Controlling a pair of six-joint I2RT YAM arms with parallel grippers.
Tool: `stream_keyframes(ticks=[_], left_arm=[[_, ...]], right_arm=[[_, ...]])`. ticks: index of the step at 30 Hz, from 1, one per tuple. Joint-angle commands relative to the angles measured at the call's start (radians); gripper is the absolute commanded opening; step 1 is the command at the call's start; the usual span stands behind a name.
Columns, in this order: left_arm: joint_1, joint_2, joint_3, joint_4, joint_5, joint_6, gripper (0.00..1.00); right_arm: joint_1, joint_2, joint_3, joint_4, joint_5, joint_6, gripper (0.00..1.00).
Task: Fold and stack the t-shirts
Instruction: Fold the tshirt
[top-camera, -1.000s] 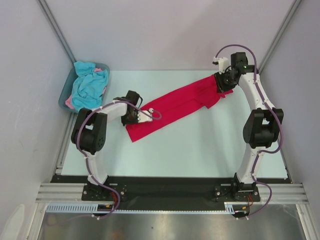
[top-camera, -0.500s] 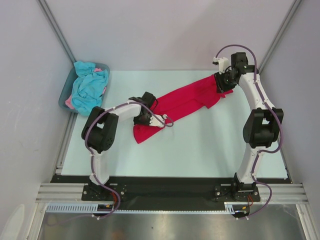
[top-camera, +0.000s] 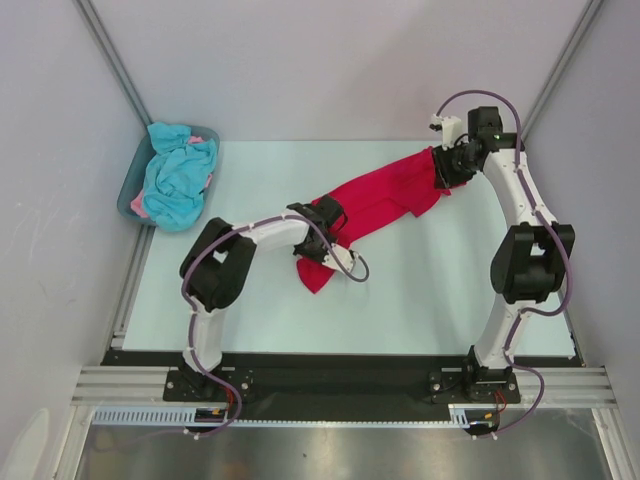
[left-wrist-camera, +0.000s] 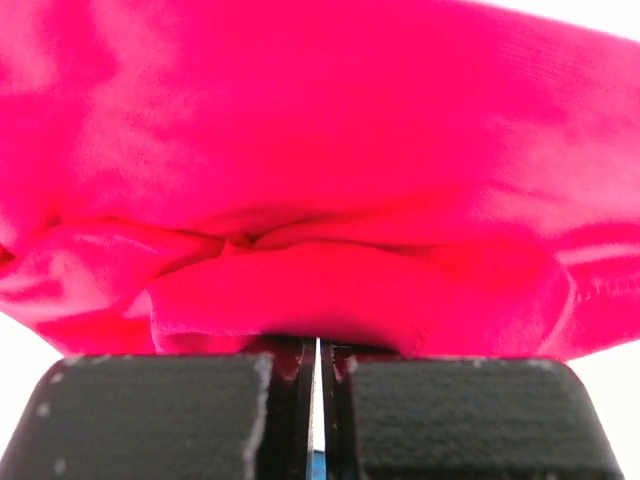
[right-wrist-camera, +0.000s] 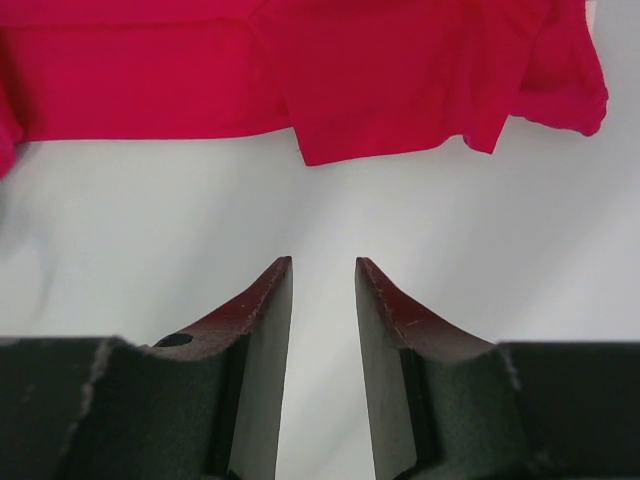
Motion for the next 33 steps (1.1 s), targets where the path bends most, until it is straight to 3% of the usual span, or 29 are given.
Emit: stream_keyframes(ticks=[1, 10, 15, 19, 23, 25, 28, 33], left_arm=[[-0.078, 0.054, -0.003, -0.075, 0.23, 0.038, 0.0], [-0.222, 0.069, 0.043, -0.069, 0.385, 0.017, 0.0], [-0.302, 0.095, 0.095, -0.02, 0.489, -0.058, 0.0], [-0.348, 0.104, 0.15, 0.057, 0.47, -0.164, 0.0], [-0.281, 0.049, 0.215, -0.027, 0.456, -0.346, 0.0], [-0.21, -0.061, 0.171, -0.04, 0.448, -0.408, 0.0], [-0.143, -0.228, 0.083, -0.041, 0.381, -0.422, 0.0], [-0.008, -0.377, 0.092, -0.084, 0.231, -0.489, 0.0]], right_arm=[[-0.01, -0.087, -0.014, -0.001, -0.032, 0.023, 0.37], [-0.01, -0.151, -0.051, -0.004, -0.055, 0.037, 0.37], [-0.01, -0.17, -0.039, -0.046, -0.081, 0.024, 0.37], [-0.008, -0.165, -0.017, -0.07, -0.108, 0.026, 0.37], [-0.004, -0.168, -0.028, -0.074, -0.124, 0.024, 0.37], [0.019, -0.163, -0.043, -0.069, -0.104, 0.021, 0.37], [0.049, -0.145, -0.069, -0.051, -0.081, 0.026, 0.37], [0.085, -0.068, -0.079, 0.014, 0.006, 0.056, 0.33]])
